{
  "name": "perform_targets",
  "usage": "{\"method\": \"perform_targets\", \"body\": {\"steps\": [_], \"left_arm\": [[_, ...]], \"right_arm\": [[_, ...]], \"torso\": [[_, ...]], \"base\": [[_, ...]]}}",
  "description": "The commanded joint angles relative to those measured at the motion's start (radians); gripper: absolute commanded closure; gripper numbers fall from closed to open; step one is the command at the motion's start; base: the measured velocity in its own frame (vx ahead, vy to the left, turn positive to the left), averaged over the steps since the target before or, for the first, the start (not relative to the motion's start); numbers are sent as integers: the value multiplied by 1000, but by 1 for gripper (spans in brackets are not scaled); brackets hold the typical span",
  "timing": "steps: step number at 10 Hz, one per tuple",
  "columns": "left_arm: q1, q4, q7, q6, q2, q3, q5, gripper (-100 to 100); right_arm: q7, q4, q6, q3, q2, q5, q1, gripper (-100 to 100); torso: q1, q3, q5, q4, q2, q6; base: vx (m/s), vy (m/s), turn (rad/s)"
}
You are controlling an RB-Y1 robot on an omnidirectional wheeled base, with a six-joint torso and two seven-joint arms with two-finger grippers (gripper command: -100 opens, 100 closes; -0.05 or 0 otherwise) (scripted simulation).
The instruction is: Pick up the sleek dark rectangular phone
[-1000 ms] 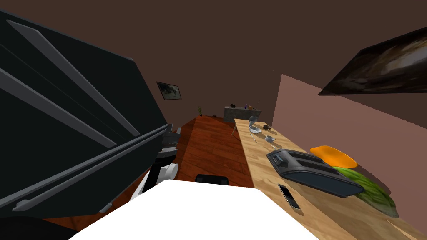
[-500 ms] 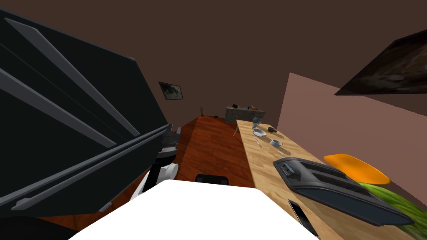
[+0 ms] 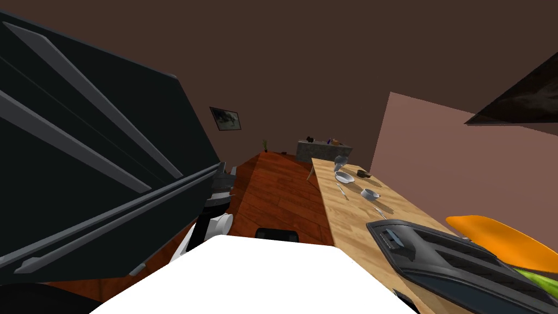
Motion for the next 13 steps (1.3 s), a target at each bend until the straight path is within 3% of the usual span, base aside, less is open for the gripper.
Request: {"method": "perform_targets", "body": {"steps": [1,3,4,5,6,13], "left_arm": [[0,0,0,0,0,0,0,0],[0,0,0,0,0,0,0,0],[0,0,0,0,0,0,0,0],[0,0,0,0,0,0,0,0],[0,0,0,0,0,0,0,0],[0,0,0,0,0,0,0,0]], "right_arm": [[0,34,45,-7,-2,-27,-13,-100],[-3,63,83,-13,-3,-51,-25,-100],[3,62,68,-11,-5,-45,-25,-100],[4,66,72,-11,-6,-46,-27,0],[7,41,75,-27,24,-10,-30,-100],[18,-42,86,-81,130,118,-41,-100]], "torso": [[0,0,0,0,0,0],[-3,0,-1,0,0,0],[-4,0,-1,0,0,0],[-1,1,-1,0,2,1],[2,3,0,1,5,1],[1,2,0,1,4,1]], "base": [[96,-73,98],[93,-99,83],[39,-54,23],[8,-10,1],[22,-29,-97],[33,-42,-77]]}}
